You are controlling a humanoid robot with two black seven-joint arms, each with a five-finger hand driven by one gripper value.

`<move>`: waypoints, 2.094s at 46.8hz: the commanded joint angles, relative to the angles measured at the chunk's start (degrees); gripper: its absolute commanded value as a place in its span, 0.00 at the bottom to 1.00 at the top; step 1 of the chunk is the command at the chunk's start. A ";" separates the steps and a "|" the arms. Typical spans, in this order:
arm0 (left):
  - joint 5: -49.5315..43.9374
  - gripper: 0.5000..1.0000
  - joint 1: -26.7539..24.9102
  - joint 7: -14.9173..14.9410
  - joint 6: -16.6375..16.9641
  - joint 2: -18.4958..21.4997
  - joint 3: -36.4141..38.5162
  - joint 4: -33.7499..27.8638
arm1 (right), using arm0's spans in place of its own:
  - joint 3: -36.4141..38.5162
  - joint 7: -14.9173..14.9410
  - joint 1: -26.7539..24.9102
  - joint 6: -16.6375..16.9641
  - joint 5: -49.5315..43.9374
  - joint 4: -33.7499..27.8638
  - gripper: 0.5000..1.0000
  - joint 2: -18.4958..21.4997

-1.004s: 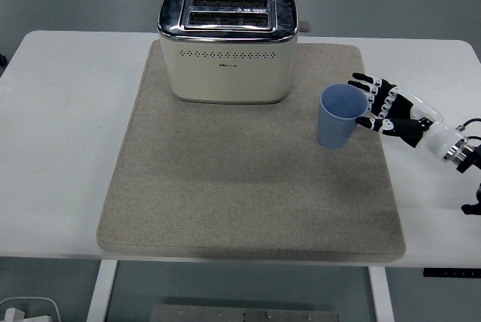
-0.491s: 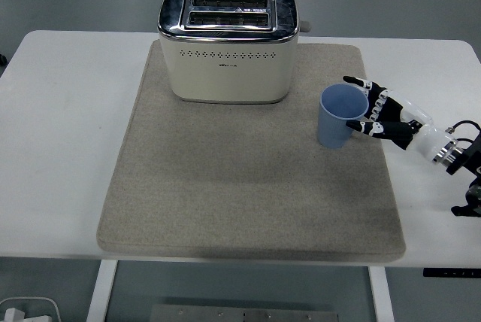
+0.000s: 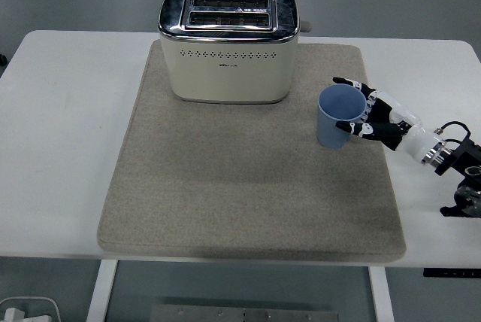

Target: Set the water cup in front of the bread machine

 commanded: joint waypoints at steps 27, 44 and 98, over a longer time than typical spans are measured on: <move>0.01 1.00 0.00 0.00 0.02 0.00 0.00 0.00 | -1.13 0.00 0.35 -2.41 -0.44 -0.02 0.74 1.93; -0.08 1.00 0.00 0.00 0.02 0.00 0.00 0.00 | -1.13 0.00 0.53 -2.41 -0.44 -0.02 0.56 2.02; 0.00 1.00 0.00 0.00 0.02 0.00 0.00 0.00 | -1.21 0.00 3.43 -2.24 -1.14 2.44 0.39 7.47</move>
